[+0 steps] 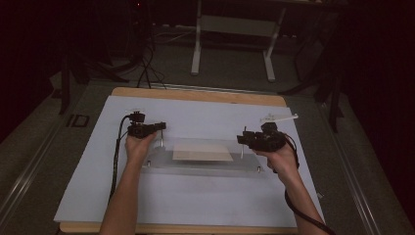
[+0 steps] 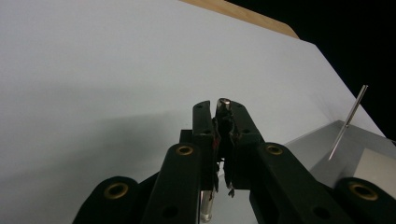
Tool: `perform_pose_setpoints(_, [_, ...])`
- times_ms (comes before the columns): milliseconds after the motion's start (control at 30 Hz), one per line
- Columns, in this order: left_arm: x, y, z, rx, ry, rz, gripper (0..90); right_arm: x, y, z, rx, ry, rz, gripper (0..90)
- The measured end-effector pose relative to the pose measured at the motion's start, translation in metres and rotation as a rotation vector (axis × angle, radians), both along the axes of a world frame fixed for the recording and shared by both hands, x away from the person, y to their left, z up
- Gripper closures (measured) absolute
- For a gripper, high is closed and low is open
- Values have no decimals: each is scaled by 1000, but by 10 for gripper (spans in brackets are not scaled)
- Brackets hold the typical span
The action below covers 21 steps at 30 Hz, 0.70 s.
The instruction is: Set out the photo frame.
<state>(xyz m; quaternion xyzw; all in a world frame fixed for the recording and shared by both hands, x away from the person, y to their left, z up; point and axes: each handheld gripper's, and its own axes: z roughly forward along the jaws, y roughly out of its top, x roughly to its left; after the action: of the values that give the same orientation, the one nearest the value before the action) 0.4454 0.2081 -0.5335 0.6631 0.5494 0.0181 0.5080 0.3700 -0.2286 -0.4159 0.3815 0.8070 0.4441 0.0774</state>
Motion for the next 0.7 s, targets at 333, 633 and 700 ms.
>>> perform_pose_setpoints(333, [1, -1, 0, -9, 18, 18, 840, -39, 17, 24, -13, -93, 103, 888])
perform_pose_setpoints(633, [2, -2, 0, -12, 27, 26, 840, -84, 42, 17, 34, -189, 179, 900])
perform_pose_setpoints(700, [2, -2, 0, -12, 27, 25, 840, -93, 46, 15, 55, -206, 198, 900])
